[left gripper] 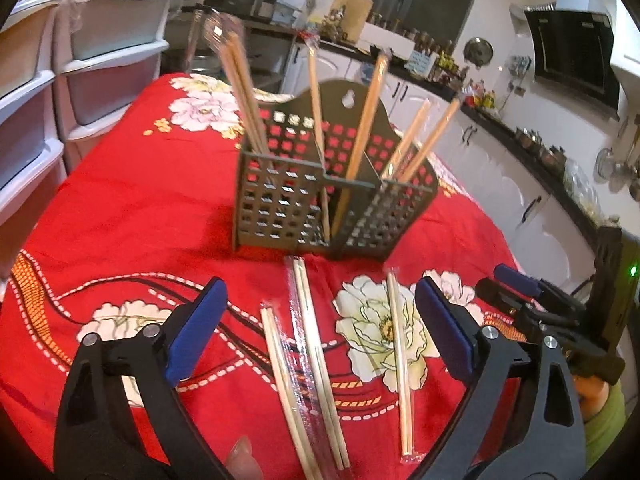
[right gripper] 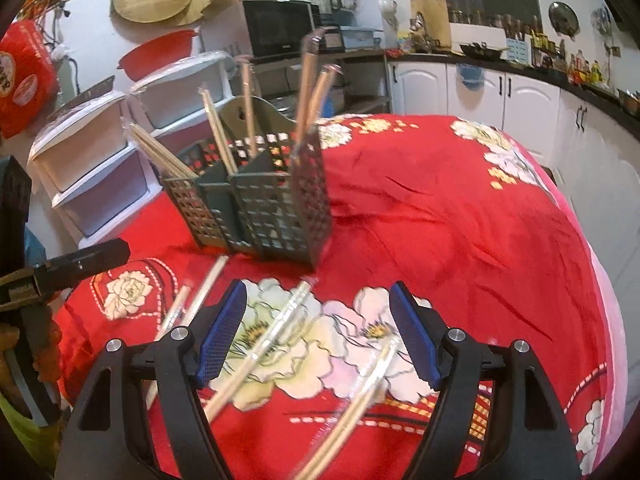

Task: Organize utensils
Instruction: 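Move both open grippers down to the wrapped chopsticks on the tablecloth, then close the left gripper on a wrapped chopstick pair while the right gripper grasps another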

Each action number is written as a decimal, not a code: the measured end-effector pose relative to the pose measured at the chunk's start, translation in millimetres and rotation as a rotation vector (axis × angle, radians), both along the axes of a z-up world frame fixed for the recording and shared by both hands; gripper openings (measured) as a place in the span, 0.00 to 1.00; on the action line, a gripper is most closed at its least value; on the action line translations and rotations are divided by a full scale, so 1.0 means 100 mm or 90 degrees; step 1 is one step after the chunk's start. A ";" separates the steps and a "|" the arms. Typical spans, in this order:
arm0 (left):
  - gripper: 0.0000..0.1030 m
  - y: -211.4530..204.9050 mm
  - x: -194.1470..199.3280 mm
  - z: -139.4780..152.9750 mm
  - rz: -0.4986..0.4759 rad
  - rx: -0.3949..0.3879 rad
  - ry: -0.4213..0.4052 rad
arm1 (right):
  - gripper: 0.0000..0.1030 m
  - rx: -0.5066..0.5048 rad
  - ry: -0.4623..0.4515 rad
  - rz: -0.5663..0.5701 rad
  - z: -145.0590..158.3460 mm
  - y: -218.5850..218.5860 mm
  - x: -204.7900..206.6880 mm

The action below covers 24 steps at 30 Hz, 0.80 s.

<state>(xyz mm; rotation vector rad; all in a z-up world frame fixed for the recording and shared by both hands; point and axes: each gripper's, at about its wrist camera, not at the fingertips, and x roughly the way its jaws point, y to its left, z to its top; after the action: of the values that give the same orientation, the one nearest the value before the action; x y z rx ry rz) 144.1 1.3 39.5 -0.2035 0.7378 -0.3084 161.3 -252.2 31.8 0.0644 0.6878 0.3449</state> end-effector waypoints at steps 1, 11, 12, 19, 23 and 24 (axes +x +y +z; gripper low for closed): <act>0.83 -0.03 0.01 -0.02 -0.004 0.002 0.004 | 0.69 0.000 0.003 -0.005 -0.02 -0.03 0.00; 0.69 -0.20 0.26 -0.34 -0.019 0.035 0.060 | 0.69 -0.015 0.047 -0.042 -0.27 -0.24 0.04; 0.67 -0.21 0.29 -0.37 -0.021 0.039 0.064 | 0.69 -0.016 0.052 -0.043 -0.29 -0.25 0.05; 0.56 -0.27 0.47 -0.51 -0.015 0.054 0.090 | 0.59 -0.029 0.094 -0.044 -0.47 -0.28 0.14; 0.54 -0.28 0.57 -0.58 -0.007 0.061 0.104 | 0.54 -0.032 0.119 -0.036 -0.55 -0.26 0.19; 0.54 -0.28 0.58 -0.60 -0.004 0.061 0.107 | 0.52 -0.030 0.127 -0.033 -0.58 -0.25 0.20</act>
<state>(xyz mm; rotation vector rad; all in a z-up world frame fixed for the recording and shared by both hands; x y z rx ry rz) 202.6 -27.0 -20.9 -0.1379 0.9172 -0.2638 181.8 -277.5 -25.9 0.0732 0.8897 0.2742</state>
